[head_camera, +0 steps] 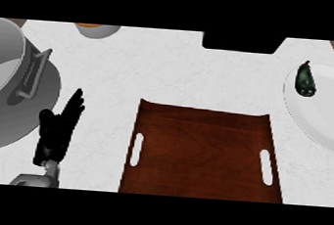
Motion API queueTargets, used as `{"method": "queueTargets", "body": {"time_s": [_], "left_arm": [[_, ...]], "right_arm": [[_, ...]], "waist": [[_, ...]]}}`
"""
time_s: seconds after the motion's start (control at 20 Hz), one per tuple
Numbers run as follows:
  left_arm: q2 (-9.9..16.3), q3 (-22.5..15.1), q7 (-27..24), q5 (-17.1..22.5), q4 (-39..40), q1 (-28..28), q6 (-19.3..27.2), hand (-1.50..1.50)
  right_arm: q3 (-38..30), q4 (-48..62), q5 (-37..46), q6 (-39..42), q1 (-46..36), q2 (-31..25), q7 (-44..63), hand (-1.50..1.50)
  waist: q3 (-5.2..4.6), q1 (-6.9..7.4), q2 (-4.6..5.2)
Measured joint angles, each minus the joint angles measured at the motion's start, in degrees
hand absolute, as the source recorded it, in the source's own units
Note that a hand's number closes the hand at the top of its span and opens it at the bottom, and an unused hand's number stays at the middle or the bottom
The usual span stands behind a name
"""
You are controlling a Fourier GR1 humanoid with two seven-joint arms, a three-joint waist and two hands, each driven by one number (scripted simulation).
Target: Pick the eggplant from the tray and place it in the plate
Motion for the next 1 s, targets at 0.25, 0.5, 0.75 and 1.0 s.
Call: {"method": "queueTargets", "body": {"time_s": [0.25, 0.5, 0.75, 1.0], "left_arm": [[-0.50, 0.14, 0.28, -0.21, 0.67, -0.65, 0.08, 0.00], [-0.61, 0.56, 0.73, -0.19, 1.39, -1.96, -0.22, 0.00], [-1.47, -0.11, 0.16, -1.06, 0.79, -0.80, 0.30, 0.00], [-1.64, -0.30, 0.80, -1.45, 0.59, -1.58, 0.19, 0.00]], "right_arm": [[-0.13, -0.60, -1.12, 1.50, 2.09, 0.00, -2.11, -1.50], [0.60, -1.34, -1.32, -0.23, 2.67, 1.50, -3.22, -1.50], [1.55, -1.01, -0.93, -2.36, 3.15, 2.18, -3.34, -1.50], [1.89, -0.56, -0.70, -5.42, 4.10, 2.72, -4.06, -1.50]], "waist": [[0.01, 0.04, -0.01], [0.00, 0.07, -0.03], [-0.01, 0.27, -0.04], [0.04, 0.39, 0.07]]}}
